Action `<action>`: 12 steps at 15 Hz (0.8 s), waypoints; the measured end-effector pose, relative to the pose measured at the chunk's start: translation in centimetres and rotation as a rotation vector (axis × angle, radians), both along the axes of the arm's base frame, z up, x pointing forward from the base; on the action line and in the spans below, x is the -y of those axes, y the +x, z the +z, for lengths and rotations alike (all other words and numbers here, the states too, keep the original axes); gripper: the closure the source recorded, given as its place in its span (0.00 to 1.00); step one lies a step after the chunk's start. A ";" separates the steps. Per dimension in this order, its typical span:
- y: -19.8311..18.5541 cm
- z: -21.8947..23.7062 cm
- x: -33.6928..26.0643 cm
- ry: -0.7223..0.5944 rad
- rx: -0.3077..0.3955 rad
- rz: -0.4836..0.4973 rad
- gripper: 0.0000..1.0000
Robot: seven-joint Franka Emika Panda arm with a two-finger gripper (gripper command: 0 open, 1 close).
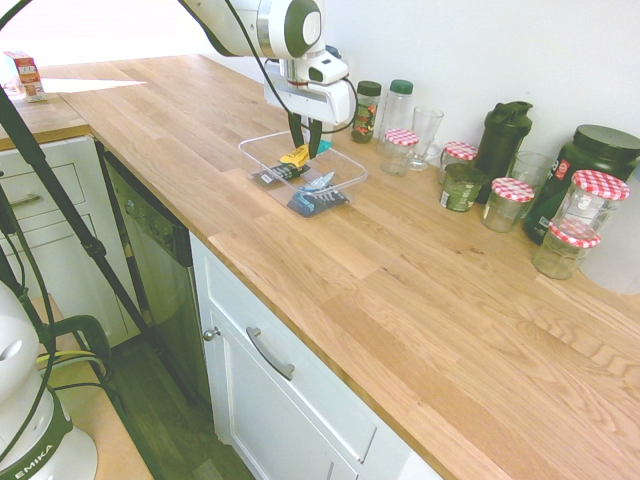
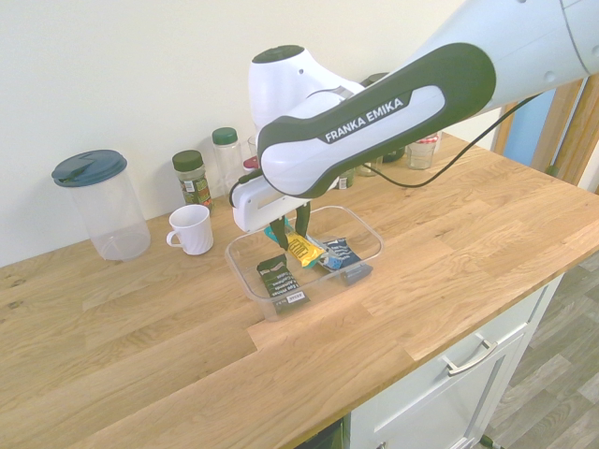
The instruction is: Put the protein bar into the container
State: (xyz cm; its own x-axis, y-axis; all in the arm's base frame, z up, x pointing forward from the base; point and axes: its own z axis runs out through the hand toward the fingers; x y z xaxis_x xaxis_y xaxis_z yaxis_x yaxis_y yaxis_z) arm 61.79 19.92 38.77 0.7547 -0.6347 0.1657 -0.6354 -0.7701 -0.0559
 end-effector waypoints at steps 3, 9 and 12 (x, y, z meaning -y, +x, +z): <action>0.5 -2.4 0.4 0.001 -0.019 -0.008 1.00; 0.3 -4.8 0.4 -0.006 -0.054 0.003 0.00; 0.3 -4.8 0.5 -0.006 -0.053 0.001 0.00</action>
